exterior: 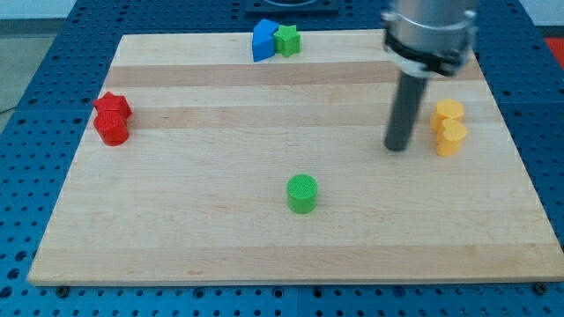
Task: Move the green circle towards the up
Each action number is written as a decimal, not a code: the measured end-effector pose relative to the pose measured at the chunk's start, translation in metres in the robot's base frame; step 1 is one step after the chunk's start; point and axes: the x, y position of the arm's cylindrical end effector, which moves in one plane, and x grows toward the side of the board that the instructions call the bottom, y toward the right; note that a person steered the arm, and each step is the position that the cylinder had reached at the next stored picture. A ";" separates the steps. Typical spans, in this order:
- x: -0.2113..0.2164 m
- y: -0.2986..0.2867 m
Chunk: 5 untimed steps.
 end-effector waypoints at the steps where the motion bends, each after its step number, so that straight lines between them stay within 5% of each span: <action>1: 0.062 0.003; 2: 0.098 -0.069; 4: 0.014 -0.215; 5: 0.019 -0.215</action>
